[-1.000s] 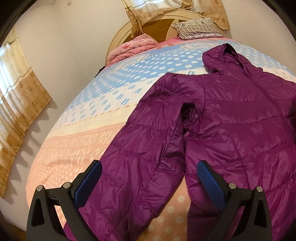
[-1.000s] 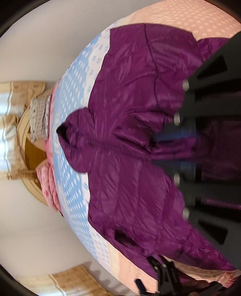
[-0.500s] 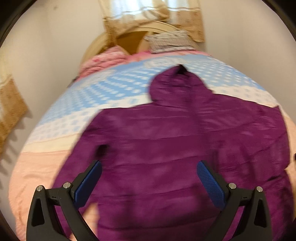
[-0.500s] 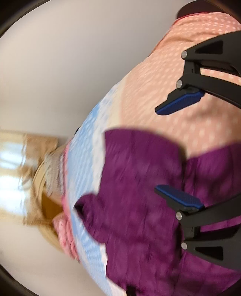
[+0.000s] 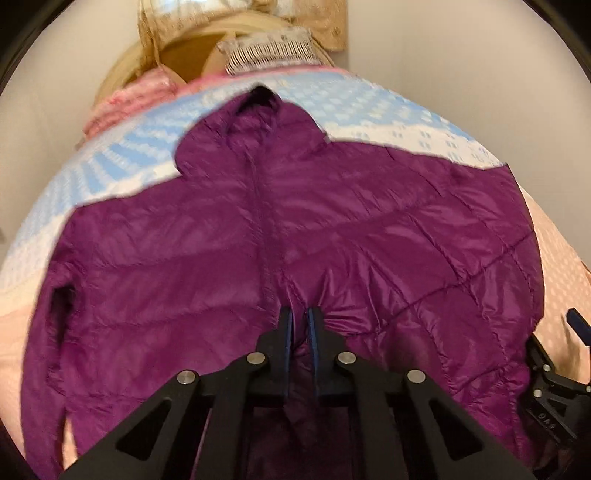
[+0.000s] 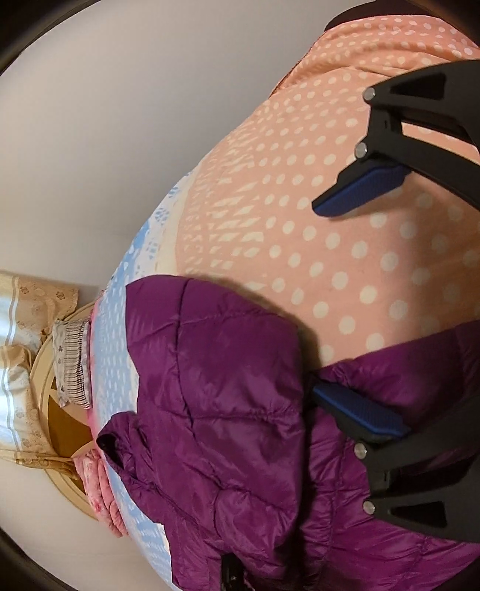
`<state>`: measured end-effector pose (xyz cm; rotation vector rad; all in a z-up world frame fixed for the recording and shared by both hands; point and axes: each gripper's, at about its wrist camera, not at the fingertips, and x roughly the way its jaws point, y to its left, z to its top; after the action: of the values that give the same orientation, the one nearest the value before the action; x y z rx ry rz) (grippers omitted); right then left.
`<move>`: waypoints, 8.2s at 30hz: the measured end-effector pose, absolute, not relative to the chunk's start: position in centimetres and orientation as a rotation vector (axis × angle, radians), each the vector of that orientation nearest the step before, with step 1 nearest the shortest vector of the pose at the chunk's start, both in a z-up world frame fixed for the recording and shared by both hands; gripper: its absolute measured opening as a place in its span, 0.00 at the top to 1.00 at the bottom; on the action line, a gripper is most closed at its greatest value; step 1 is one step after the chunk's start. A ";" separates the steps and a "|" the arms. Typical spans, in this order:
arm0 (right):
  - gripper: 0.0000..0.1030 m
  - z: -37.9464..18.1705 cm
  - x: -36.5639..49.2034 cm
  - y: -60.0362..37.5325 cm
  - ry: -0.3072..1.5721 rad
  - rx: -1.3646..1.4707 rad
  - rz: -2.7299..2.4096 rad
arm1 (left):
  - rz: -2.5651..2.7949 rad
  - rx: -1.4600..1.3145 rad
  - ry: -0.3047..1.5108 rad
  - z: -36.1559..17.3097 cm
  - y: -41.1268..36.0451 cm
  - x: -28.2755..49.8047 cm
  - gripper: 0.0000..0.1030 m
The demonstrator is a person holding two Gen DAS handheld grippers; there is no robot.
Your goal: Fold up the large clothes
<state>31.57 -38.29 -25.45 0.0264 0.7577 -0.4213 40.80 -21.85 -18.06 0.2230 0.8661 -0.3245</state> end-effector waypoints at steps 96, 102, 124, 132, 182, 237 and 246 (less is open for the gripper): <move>0.35 -23.0 42.9 -28.9 0.810 0.051 -0.072 | 0.072 0.238 0.769 -20.4 -11.0 45.9 0.01; 0.34 -26.2 43.5 -27.5 0.845 0.010 -0.127 | 0.074 0.302 0.795 -22.8 -12.2 46.4 0.01; 0.11 -23.1 27.6 -24.0 0.700 -0.009 -0.044 | 0.422 0.070 0.833 -19.1 20.7 27.9 0.01; 0.11 -21.2 25.3 -20.7 0.633 -0.070 0.016 | 0.316 -0.128 0.901 -21.3 22.0 25.2 0.02; 0.08 -21.8 26.9 -33.3 0.698 0.151 -0.113 | -0.286 0.239 0.419 -8.4 -17.1 34.6 0.14; 0.61 -20.8 43.3 -32.0 0.736 0.188 -0.117 | 0.012 0.085 0.853 -20.8 -5.2 53.9 0.12; 0.71 -25.1 43.7 -33.8 0.791 0.208 -0.189 | -0.039 0.061 0.882 -23.1 -6.2 54.5 0.06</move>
<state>43.65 -33.78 -25.14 0.2077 0.7911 -0.1892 54.47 -6.16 -23.14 0.0609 0.8820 -0.0392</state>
